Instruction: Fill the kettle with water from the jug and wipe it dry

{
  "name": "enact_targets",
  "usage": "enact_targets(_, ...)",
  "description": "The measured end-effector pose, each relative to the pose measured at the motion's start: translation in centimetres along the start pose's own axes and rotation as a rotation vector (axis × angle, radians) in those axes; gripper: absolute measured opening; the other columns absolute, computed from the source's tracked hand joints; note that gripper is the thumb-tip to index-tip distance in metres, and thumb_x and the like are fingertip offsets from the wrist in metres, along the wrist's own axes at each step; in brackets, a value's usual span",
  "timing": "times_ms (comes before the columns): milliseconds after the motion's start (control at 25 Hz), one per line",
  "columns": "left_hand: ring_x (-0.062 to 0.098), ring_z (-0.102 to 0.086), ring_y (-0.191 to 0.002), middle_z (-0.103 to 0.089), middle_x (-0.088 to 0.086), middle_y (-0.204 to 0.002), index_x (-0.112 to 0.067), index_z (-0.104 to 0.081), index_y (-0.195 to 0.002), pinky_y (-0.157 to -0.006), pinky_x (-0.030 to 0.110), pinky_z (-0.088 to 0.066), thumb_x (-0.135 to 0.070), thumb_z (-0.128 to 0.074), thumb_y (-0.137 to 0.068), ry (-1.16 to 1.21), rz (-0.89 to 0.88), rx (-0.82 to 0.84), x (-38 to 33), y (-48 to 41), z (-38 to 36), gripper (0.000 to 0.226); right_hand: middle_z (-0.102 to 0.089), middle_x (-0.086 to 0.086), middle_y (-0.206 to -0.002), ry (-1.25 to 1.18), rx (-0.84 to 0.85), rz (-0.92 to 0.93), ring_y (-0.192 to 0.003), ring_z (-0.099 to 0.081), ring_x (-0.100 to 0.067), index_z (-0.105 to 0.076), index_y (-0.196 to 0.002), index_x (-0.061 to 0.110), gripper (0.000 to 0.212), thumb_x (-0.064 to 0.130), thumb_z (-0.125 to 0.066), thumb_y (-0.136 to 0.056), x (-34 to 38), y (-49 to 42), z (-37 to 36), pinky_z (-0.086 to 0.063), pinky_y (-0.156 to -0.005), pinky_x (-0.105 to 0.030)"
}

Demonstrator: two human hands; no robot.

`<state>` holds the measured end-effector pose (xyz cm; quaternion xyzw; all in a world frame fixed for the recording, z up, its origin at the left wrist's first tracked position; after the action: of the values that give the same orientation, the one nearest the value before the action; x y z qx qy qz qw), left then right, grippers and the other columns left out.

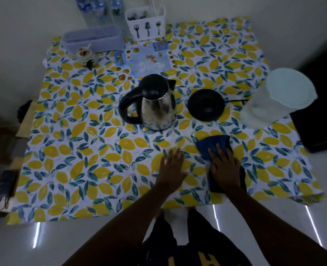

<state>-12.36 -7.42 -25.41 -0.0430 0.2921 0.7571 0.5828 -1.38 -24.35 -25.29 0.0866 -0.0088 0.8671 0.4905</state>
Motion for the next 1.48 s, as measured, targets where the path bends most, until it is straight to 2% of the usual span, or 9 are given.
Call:
enact_targets(120, 0.029, 0.006, -0.15, 0.001, 0.006, -0.164, -0.016, -0.004, -0.153, -0.119, 0.054, -0.006, -0.043, -0.044, -0.098, -0.091, -0.037, -0.006, -2.1, -0.9, -0.9, 0.073, -0.015, -0.005, -0.162, 0.016, 0.016, -0.004, -0.149, -0.012, -0.033, -0.015, -0.153, 0.027, 0.068, 0.054, -0.035, -0.094, -0.6, 1.0, -0.5, -0.021, -0.112, -0.058)
enact_targets(480, 0.028, 0.014, -0.149, 0.013, 0.005, -0.162, -0.017, 0.004, -0.152, -0.121, 0.051, -0.002, -0.048, -0.035, -0.099, -0.178, -0.051, -0.05, -3.6, -1.1, 0.5, 0.073, -0.019, -0.003, -0.162, -0.057, 0.042, 0.025, -0.149, -0.009, -0.031, -0.021, -0.152, 0.026, 0.064, 0.055, -0.021, -0.095, 0.1, 0.9, 1.2, -0.018, -0.114, -0.059)
enact_targets(640, 0.024, 0.017, -0.148, 0.013, -0.001, -0.161, -0.02, 0.005, -0.152, -0.121, 0.047, -0.001, -0.049, -0.031, -0.1, -0.164, -0.072, -0.188, -2.9, 0.3, 4.4, 0.069, -0.03, -0.006, -0.158, -0.138, -0.027, 0.091, -0.147, -0.019, -0.03, -0.031, -0.149, 0.018, 0.064, 0.051, -0.037, -0.094, 2.6, -0.8, 4.0, -0.026, -0.114, -0.057)
enact_targets(720, 0.022, 0.012, -0.148, 0.003, -0.002, -0.161, -0.02, -0.005, -0.152, -0.121, 0.047, -0.004, -0.046, -0.035, -0.1, -0.102, -0.081, -0.292, -2.0, 1.2, 6.9, 0.065, -0.035, -0.008, -0.155, -0.184, -0.082, 0.166, -0.145, -0.026, -0.03, -0.035, -0.147, 0.015, 0.065, 0.045, -0.051, -0.092, 4.9, -2.3, 5.9, -0.034, -0.109, -0.057)
enact_targets(920, 0.033, -0.037, -0.14, -0.044, 0.014, -0.149, -0.008, -0.039, -0.143, -0.11, 0.053, -0.038, -0.026, -0.055, -0.095, -0.046, -0.079, -0.674, 1.2, 3.1, 15.9, 0.054, -0.028, -0.007, -0.158, -0.229, -0.235, 0.403, -0.147, -0.019, -0.024, -0.027, -0.15, 0.013, 0.079, 0.048, -0.061, -0.087, 12.8, -7.6, 12.0, -0.029, -0.113, -0.049)
enact_targets(1080, 0.029, -0.026, -0.146, -0.038, 0.011, -0.153, -0.013, -0.034, -0.146, -0.116, 0.044, -0.028, -0.026, -0.049, -0.098, 0.019, 0.014, -0.83, 4.4, 3.1, 22.9, 0.051, -0.021, -0.011, -0.16, -0.161, -0.284, 0.511, -0.148, -0.01, -0.025, -0.021, -0.151, 0.01, 0.093, 0.054, -0.065, -0.081, 18.5, -12.2, 16.2, -0.024, -0.114, -0.056)
enact_targets(1280, 0.03, -0.016, -0.148, -0.027, 0.009, -0.158, -0.015, -0.024, -0.15, -0.119, 0.046, -0.024, -0.032, -0.048, -0.098, 0.025, 0.132, -0.699, 8.1, 0.9, 25.5, 0.06, -0.002, -0.008, -0.163, 0.0, -0.16, 0.548, -0.149, 0.005, -0.027, -0.005, -0.154, 0.017, 0.105, 0.071, -0.054, -0.078, 22.0, -16.3, 16.2, -0.008, -0.118, -0.054)
enact_targets(1360, 0.031, -0.017, -0.148, -0.027, 0.009, -0.158, -0.019, -0.02, -0.151, -0.119, 0.048, -0.024, -0.03, -0.047, -0.099, 0.062, 0.125, -0.64, 9.3, 0.0, 25.3, 0.059, -0.004, -0.008, -0.163, -0.028, -0.097, 0.546, -0.15, -0.002, -0.03, -0.003, -0.154, 0.019, 0.107, 0.068, -0.058, -0.077, 22.3, -17.1, 15.1, -0.012, -0.118, -0.057)
enact_targets(1480, 0.032, -0.041, -0.134, -0.042, 0.012, -0.147, -0.023, -0.028, -0.148, -0.107, 0.044, -0.04, -0.019, -0.05, -0.099, 0.214, 0.081, -0.644, 10.2, -0.8, 25.4, 0.055, -0.012, -0.008, -0.163, -0.125, -0.068, 0.539, -0.148, -0.014, -0.031, -0.006, -0.153, 0.02, 0.105, 0.059, -0.066, -0.077, 22.3, -17.5, 14.4, -0.026, -0.114, -0.056)
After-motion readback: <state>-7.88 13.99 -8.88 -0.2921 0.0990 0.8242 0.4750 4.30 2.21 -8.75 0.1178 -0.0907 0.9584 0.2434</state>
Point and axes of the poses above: each hand's wrist, its own y-axis away from the middle knuckle, its own z-axis out of the back of the hand, x = y × z, the point moved 8 cm from there along -y, towards the middle knuckle
